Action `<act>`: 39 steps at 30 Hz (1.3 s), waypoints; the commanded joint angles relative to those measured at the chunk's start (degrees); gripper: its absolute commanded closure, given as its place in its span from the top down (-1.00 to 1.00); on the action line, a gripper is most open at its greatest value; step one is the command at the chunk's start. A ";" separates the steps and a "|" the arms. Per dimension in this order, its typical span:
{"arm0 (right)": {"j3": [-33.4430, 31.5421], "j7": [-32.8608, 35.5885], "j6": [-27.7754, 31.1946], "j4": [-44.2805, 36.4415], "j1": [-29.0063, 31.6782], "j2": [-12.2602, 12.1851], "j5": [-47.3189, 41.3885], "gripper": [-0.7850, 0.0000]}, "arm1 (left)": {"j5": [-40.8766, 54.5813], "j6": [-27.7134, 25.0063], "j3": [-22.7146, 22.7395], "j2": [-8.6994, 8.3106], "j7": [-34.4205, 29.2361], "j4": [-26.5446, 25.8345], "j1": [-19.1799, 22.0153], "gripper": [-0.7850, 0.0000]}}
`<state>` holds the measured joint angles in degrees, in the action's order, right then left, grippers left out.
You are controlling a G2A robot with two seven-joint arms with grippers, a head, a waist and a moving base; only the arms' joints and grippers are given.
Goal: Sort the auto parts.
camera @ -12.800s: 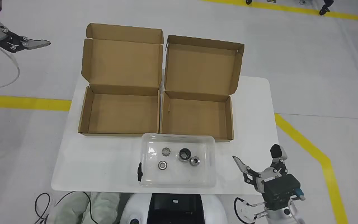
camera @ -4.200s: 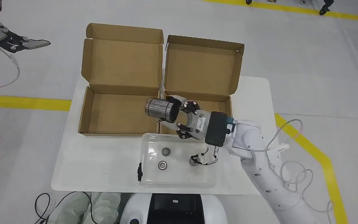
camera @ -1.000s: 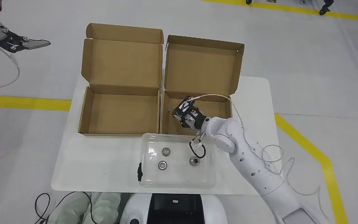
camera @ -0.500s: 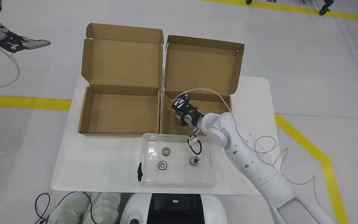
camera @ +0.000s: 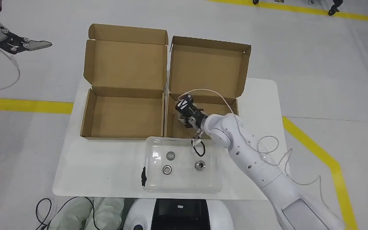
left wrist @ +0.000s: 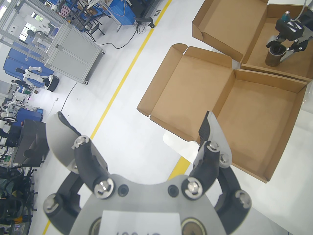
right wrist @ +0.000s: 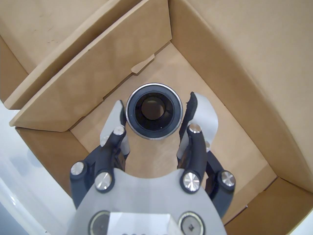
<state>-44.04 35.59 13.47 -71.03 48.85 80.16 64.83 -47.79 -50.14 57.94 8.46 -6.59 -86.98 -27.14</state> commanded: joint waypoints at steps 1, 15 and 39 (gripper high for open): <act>-0.17 -0.22 0.15 -0.23 0.02 0.04 0.02 0.44 | 0.00 0.00 0.00 0.00 0.00 0.00 0.00 1.00; -5.54 0.36 3.54 -14.75 5.81 -2.01 3.00 0.36 | 0.00 0.00 0.00 0.00 0.00 0.00 0.00 1.00; -17.18 1.84 19.14 -42.05 25.33 -7.27 4.76 0.34 | 0.00 0.00 0.00 0.00 0.00 0.00 0.00 1.00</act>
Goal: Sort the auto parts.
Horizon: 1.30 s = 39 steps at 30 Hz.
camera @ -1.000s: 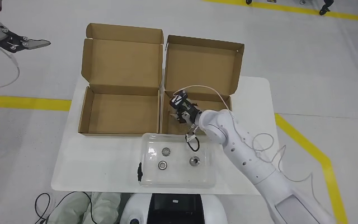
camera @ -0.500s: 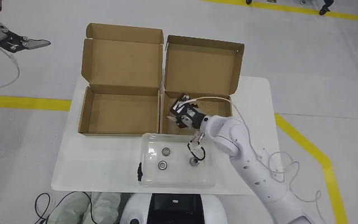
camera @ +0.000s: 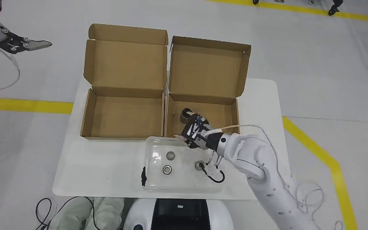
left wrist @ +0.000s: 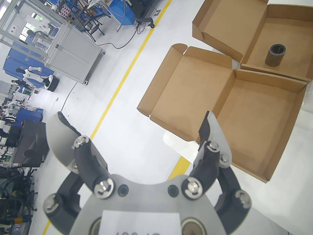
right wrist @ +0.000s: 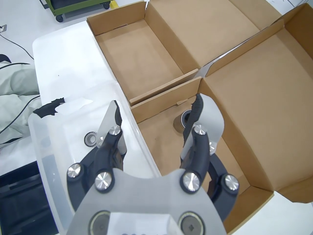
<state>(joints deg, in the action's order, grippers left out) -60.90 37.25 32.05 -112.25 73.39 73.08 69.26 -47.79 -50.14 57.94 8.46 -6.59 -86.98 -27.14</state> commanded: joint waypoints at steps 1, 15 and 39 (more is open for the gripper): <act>-0.68 0.44 1.26 -1.60 1.72 -0.42 0.64 0.34 | 0.00 0.00 0.00 0.00 0.00 0.00 0.00 1.00; -7.89 1.49 4.03 -10.36 17.75 -3.42 4.98 0.33 | 0.00 0.00 0.00 0.00 0.00 0.00 0.00 1.00; -1.71 13.33 -0.06 -2.48 15.89 -4.33 4.12 0.12 | 0.00 0.00 0.00 0.00 0.00 0.00 0.00 1.00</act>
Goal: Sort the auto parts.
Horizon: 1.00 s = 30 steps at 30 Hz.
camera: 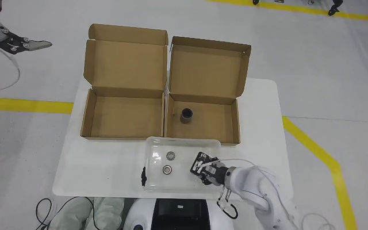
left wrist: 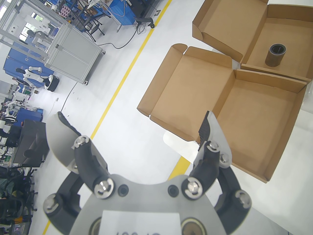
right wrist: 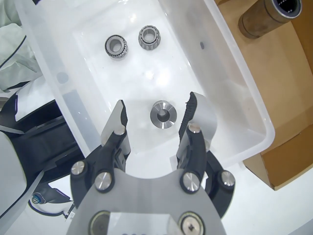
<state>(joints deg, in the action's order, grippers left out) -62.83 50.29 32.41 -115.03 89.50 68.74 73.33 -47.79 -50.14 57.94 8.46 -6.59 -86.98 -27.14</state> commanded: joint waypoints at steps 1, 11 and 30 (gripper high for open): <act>0.53 0.52 -0.71 0.61 -0.48 0.01 0.01 0.12 | 0.00 0.00 0.00 0.00 0.00 0.00 0.00 1.00; 3.72 4.81 -3.91 3.39 -3.64 0.16 0.67 0.19 | 0.00 0.00 0.00 0.00 0.00 0.00 0.00 1.00; 8.38 9.02 -6.74 8.08 -8.23 0.51 -0.63 0.00 | 0.00 0.00 0.00 0.00 0.00 0.00 0.00 1.00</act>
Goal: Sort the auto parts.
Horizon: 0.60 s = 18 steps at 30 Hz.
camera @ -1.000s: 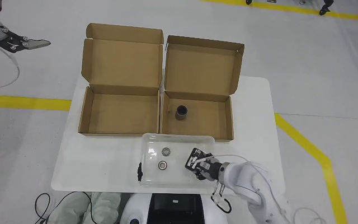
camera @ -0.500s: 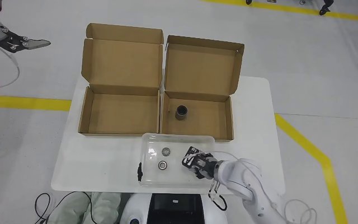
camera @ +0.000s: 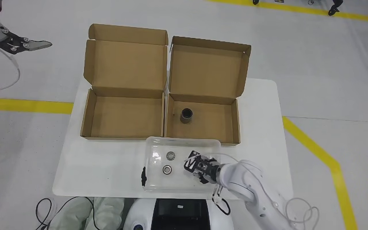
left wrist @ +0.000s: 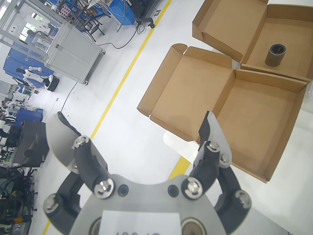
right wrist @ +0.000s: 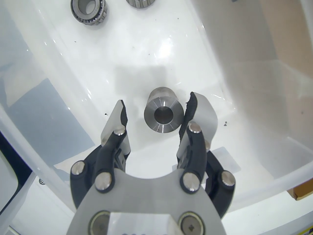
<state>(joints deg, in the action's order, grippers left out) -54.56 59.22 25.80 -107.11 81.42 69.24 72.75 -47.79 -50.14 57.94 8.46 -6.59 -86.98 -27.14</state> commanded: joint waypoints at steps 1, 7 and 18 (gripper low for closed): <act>0.22 0.17 -0.30 0.34 -0.32 0.01 -0.11 0.00 | 0.00 0.00 0.00 0.00 0.00 0.00 0.00 1.00; 0.82 0.24 -0.75 1.19 -1.06 -0.03 -0.21 -0.12 | 0.00 0.00 0.00 0.00 0.00 0.00 0.00 1.00; 1.17 -0.30 -1.13 0.61 -1.39 -0.32 -0.51 -1.00 | 0.00 0.00 0.00 0.00 0.00 0.00 0.00 1.00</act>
<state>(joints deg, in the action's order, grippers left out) -53.41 59.14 24.61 -106.39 80.04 68.95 72.27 -47.79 -50.14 57.94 8.46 -6.59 -86.98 -27.14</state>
